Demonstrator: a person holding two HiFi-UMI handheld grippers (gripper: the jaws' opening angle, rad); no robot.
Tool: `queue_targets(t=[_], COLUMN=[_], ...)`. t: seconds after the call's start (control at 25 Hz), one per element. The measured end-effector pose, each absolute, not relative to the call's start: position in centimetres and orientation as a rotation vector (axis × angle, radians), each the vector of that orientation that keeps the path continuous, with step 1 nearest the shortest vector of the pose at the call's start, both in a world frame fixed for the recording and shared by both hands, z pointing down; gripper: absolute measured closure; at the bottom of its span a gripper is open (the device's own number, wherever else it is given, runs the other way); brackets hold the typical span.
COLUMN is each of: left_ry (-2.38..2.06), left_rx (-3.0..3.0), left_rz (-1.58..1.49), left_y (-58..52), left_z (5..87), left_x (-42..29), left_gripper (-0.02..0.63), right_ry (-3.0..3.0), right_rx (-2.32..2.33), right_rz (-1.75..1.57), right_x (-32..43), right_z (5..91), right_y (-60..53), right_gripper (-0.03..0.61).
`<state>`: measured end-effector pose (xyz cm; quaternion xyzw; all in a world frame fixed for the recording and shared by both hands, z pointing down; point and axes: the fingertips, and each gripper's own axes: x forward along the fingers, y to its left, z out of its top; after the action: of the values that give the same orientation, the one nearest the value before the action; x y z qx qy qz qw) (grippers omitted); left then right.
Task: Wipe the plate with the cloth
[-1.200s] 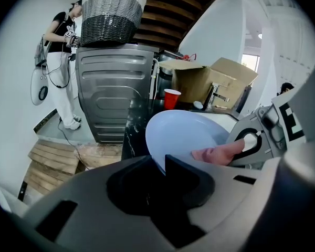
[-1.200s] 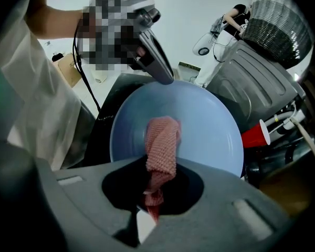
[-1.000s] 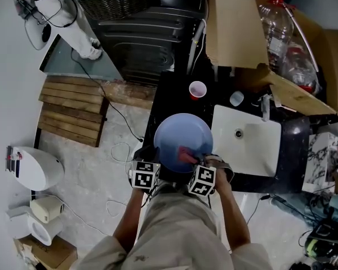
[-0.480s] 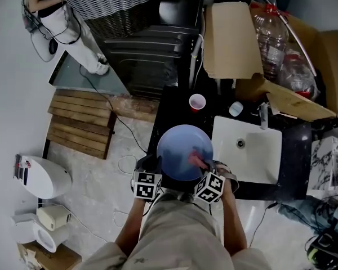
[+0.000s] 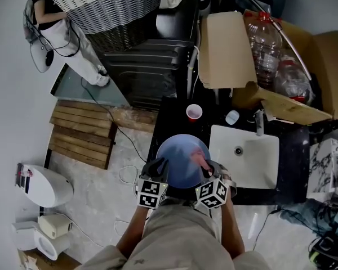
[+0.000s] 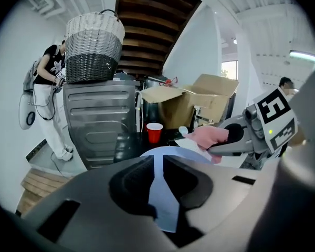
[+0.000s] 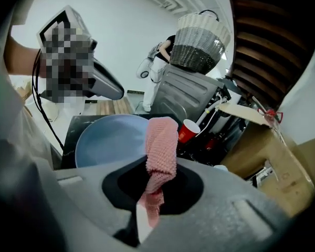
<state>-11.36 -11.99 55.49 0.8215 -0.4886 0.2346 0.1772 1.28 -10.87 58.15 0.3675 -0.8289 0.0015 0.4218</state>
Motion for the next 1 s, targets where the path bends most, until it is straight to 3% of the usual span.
queue_targets(t=[0.56,1.0], left_ry=[-1.283,-1.124], left_rx=[2.584,2.673], left_rz=[0.455,0.350], left_y=[-14.1,-15.5], left_z=[48.9,47.6], left_x=[-8.4,-7.5], left_gripper=[0.571,0.574], right_ry=[-2.250,-2.258], right_rx=[1.239,1.410], right_rz=[0.008,0.111], right_x=[0.3,0.3], right_z=[49.7,47.7], right_y=[-12.7,-13.6], right_gripper=[0.543,0.543])
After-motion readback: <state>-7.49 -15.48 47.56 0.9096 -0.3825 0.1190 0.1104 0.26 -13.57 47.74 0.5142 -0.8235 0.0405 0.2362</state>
